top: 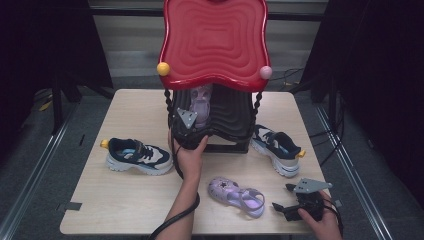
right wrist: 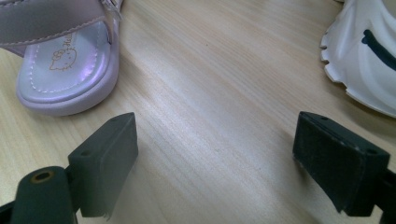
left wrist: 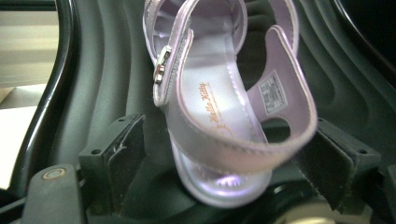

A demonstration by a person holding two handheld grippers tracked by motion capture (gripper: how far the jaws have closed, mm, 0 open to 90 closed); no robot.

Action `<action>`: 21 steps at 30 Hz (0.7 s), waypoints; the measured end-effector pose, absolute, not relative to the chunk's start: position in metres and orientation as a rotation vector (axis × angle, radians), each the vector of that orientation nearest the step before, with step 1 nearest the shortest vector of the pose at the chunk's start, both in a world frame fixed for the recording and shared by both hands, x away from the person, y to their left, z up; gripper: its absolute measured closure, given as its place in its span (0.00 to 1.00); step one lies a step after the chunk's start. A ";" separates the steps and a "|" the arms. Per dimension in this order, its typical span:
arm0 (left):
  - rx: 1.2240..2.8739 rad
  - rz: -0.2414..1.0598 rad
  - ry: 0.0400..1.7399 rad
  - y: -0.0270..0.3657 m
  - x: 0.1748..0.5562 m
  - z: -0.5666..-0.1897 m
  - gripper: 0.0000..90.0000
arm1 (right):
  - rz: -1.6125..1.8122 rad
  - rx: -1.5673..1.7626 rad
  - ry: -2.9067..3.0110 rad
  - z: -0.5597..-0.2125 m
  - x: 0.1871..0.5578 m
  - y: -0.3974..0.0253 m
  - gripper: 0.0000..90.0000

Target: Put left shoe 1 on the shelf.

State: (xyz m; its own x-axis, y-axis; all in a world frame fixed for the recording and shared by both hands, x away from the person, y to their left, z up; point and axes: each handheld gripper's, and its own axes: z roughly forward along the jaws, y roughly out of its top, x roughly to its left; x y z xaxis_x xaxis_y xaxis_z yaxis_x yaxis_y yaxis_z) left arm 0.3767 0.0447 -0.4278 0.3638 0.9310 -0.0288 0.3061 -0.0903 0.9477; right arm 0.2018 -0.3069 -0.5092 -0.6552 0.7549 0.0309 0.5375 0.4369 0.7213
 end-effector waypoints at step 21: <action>1.780 0.682 1.003 0.064 0.346 -0.425 0.21 | 1.040 1.111 2.396 -0.509 0.202 -0.307 0.15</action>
State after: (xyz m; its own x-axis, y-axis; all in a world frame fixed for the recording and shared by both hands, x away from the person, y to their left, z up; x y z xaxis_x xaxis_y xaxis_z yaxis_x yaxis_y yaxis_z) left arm 0.3461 0.0641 -0.4252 0.5081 0.8611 0.0173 0.3321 -0.2144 0.9186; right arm 0.2019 -0.3069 -0.5092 -0.6551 0.7551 0.0280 0.5361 0.4384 0.7214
